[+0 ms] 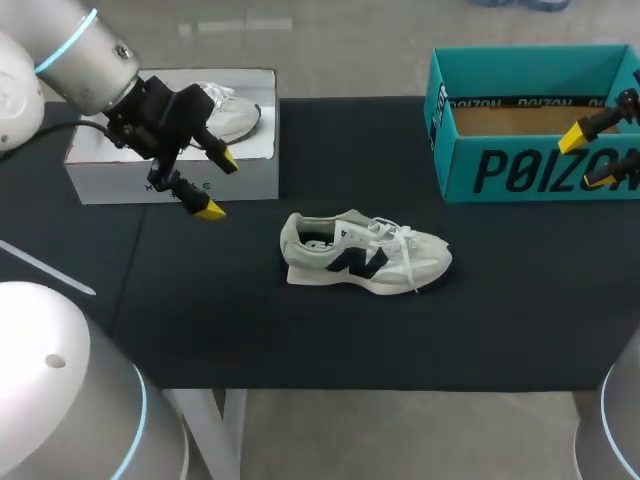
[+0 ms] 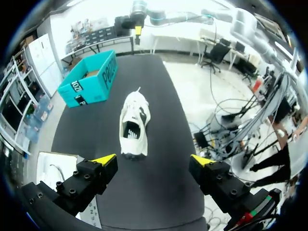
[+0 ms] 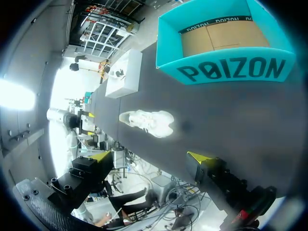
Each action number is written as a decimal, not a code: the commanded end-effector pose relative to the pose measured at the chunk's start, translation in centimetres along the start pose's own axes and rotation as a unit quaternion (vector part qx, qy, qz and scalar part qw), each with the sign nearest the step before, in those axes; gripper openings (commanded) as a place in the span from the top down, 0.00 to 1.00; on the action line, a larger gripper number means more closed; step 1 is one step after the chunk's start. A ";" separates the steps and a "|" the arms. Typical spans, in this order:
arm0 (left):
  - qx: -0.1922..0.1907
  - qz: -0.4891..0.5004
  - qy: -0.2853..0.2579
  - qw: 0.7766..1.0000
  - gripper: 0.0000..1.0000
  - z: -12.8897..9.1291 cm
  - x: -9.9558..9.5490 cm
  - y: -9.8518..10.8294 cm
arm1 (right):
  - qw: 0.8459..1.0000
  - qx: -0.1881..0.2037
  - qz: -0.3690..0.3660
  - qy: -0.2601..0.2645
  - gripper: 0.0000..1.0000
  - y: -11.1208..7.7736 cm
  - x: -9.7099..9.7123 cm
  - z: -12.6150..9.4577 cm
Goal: Take the shoe out of the shoebox, open the shoe tongue, remove and reinsert the insole, then place the shoe into the shoebox
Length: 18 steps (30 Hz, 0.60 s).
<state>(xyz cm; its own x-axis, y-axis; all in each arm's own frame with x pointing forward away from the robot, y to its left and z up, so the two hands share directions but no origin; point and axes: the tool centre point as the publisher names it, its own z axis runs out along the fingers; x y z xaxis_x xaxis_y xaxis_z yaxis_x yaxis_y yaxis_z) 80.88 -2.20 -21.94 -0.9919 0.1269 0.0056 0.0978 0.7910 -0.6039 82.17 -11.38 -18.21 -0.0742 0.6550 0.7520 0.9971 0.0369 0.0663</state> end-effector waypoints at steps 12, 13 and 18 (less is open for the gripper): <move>0.264 0.081 0.025 0.961 0.00 2.4 0.2 0.8 | 1.000 0.001 0.000 -0.002 0.00 0.1 0.0 0.0; 0.265 0.081 0.025 0.961 0.00 2.4 0.2 0.8 | 1.000 0.001 0.000 -0.002 0.00 0.1 0.0 0.0; 0.241 0.064 0.019 0.968 0.00 1.5 -0.2 0.5 | 1.000 0.001 0.000 -0.002 0.00 0.1 0.0 0.0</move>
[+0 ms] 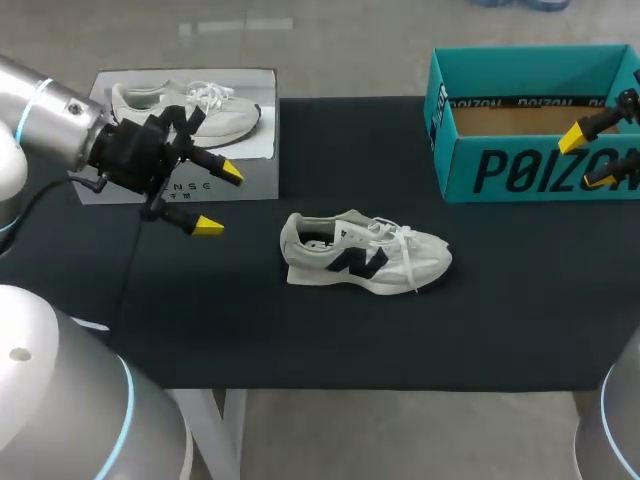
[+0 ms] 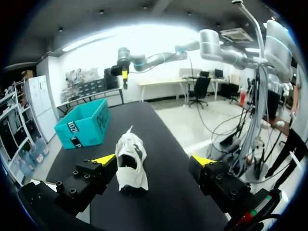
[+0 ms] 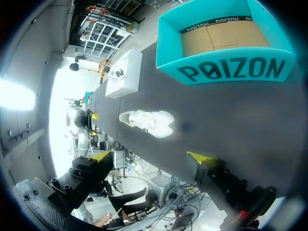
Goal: Take the shoe out of the shoebox, open the shoe tongue, remove and reinsert the insole, then place the shoe into the shoebox
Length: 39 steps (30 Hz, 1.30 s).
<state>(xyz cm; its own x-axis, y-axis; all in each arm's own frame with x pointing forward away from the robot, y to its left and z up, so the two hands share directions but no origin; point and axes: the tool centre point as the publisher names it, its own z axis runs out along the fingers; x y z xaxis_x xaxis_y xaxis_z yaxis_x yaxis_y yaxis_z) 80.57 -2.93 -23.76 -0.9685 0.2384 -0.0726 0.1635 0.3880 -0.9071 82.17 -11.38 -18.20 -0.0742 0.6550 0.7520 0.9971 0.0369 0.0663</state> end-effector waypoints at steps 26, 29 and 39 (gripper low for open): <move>-0.003 -0.121 -0.056 0.991 0.00 3.7 -1.0 6.0 | 1.000 0.001 0.000 -0.002 0.00 0.1 0.0 0.0; -0.003 -0.121 -0.056 0.991 0.00 3.7 -1.0 6.0 | 1.000 0.001 0.000 -0.002 0.00 0.1 0.0 0.0; -0.003 -0.121 -0.056 0.991 0.00 3.7 -1.0 6.0 | 1.000 0.001 0.000 -0.002 0.00 0.1 0.0 0.0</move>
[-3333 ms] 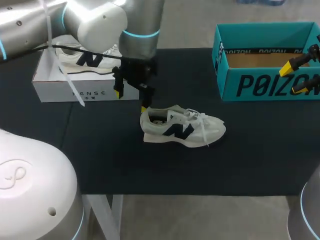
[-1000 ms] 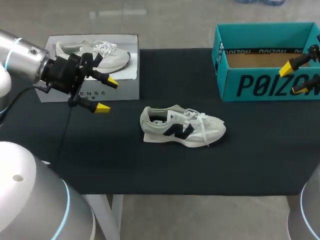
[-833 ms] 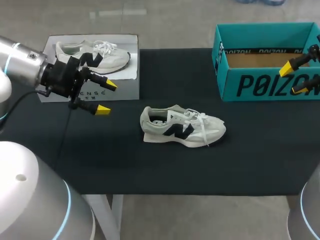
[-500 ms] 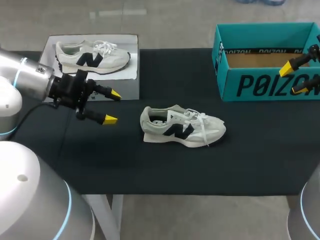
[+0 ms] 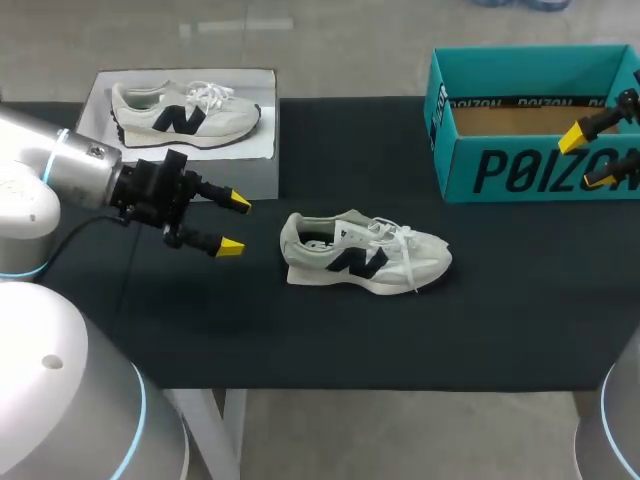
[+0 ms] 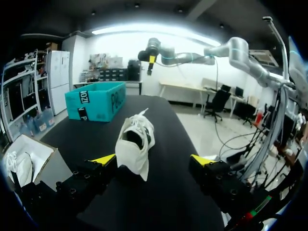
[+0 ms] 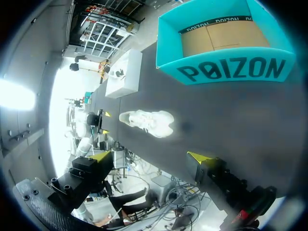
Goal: Take the shoe out of the shoebox, open the shoe tongue, remove and reinsert the insole, then place the shoe into the shoebox
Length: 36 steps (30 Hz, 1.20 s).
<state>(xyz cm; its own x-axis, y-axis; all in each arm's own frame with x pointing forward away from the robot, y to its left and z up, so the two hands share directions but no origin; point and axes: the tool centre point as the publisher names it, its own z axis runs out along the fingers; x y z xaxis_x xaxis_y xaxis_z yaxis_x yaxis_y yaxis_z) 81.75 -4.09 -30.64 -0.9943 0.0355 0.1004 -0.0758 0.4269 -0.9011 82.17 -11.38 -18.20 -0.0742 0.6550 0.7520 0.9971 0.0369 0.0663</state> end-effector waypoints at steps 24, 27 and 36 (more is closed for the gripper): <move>0.017 0.021 -0.104 0.994 0.00 5.3 -1.9 4.1 | 1.000 0.001 0.000 -0.002 0.00 0.1 0.0 0.0; 0.014 0.028 -0.098 0.995 0.00 5.9 -2.0 4.3 | 1.000 0.001 0.000 -0.002 0.00 0.1 0.0 0.0; -0.013 0.019 -0.075 0.997 0.00 7.4 -3.8 5.2 | 1.000 0.001 0.000 -0.002 0.00 0.1 0.0 0.0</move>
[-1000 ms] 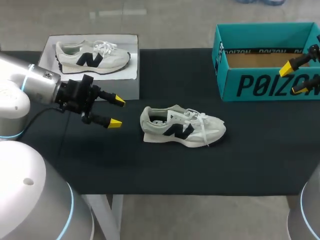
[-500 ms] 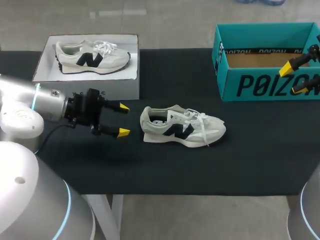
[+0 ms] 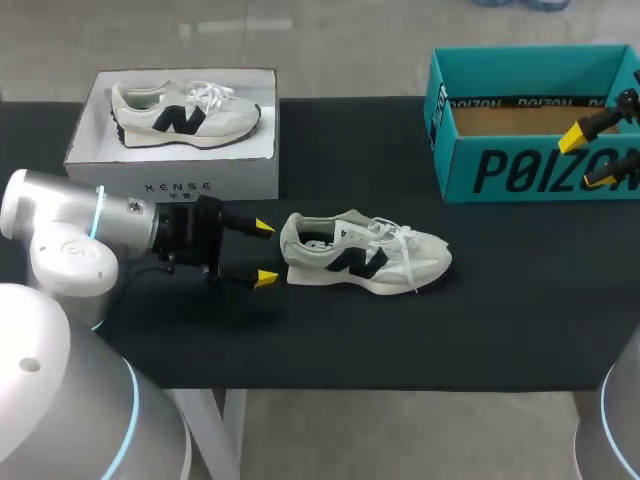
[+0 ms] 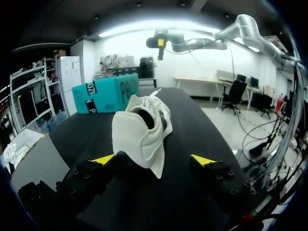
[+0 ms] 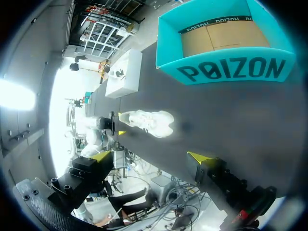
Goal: Take the shoe out of the shoebox, open the shoe tongue, remove and reinsert the insole, then place the shoe into the shoebox
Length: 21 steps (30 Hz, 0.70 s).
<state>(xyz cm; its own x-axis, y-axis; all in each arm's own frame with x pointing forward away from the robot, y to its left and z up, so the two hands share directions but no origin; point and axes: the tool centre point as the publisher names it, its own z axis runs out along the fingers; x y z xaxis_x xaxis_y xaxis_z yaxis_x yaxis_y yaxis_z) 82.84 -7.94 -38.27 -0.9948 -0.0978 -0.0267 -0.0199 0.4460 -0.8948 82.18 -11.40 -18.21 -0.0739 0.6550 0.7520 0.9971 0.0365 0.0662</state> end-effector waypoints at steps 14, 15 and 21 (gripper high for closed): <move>-0.001 -0.012 -0.003 1.000 0.00 2.2 -3.9 1.4 | 1.000 0.001 0.000 -0.002 0.00 0.1 0.0 0.0; -0.001 -0.016 -0.001 1.000 0.00 2.3 -4.0 1.5 | 1.000 0.001 0.000 -0.002 0.00 0.1 0.0 0.0; 0.001 -0.034 0.019 0.999 0.00 3.0 -3.9 1.8 | 1.000 0.001 0.000 -0.002 0.00 0.1 0.0 0.0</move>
<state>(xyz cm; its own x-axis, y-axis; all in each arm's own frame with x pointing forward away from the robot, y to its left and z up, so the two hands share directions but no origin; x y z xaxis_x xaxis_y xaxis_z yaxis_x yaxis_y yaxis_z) 86.25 -9.14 -40.76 -0.9933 -0.1081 0.0410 -0.0846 0.4376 -0.8952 82.17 -11.38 -18.20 -0.0743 0.6550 0.7520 0.9971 0.0369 0.0663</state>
